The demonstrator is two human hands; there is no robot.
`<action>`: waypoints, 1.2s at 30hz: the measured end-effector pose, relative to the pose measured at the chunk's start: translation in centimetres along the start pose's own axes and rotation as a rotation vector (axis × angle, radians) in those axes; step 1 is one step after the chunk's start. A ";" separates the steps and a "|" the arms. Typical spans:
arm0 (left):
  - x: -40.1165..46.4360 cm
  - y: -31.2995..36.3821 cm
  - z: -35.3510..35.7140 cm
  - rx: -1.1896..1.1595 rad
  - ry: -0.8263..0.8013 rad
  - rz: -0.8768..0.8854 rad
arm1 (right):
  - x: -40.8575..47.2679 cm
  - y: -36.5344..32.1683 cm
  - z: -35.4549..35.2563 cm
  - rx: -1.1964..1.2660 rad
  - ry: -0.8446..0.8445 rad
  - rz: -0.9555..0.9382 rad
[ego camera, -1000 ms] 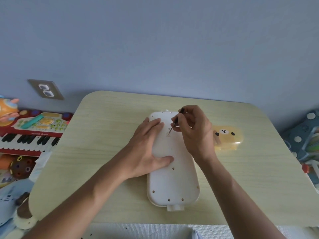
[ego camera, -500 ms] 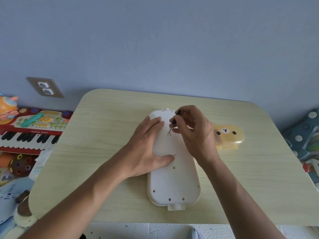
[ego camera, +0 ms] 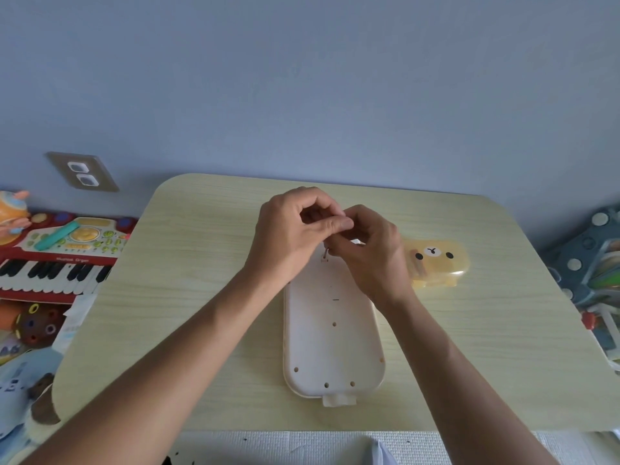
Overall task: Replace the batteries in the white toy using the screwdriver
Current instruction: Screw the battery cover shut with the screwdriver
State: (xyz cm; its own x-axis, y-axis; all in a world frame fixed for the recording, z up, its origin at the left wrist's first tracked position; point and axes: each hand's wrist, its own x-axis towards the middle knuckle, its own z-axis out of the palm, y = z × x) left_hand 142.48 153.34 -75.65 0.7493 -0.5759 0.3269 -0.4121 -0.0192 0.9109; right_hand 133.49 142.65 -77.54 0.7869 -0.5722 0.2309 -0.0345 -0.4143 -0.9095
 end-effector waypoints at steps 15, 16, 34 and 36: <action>0.5 -1.6 0.2 -0.131 -0.069 -0.063 | 0.4 1.2 -0.2 0.132 -0.053 0.063; 0.5 -1.6 0.1 -0.122 -0.079 -0.057 | 0.3 1.2 -0.4 0.131 -0.086 0.065; 0.0 -1.0 -0.5 -0.019 -0.201 -0.026 | 0.0 1.3 -0.8 0.160 -0.132 0.108; -0.1 -0.9 -0.2 -0.008 -0.157 -0.038 | 0.2 1.3 -0.5 0.115 -0.081 0.122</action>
State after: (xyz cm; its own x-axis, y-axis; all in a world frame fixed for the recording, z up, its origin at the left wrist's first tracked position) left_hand 142.89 153.53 -76.47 0.6740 -0.6954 0.2495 -0.3805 -0.0373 0.9240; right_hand 133.27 141.70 -78.48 0.8284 -0.5525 0.0924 -0.0654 -0.2592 -0.9636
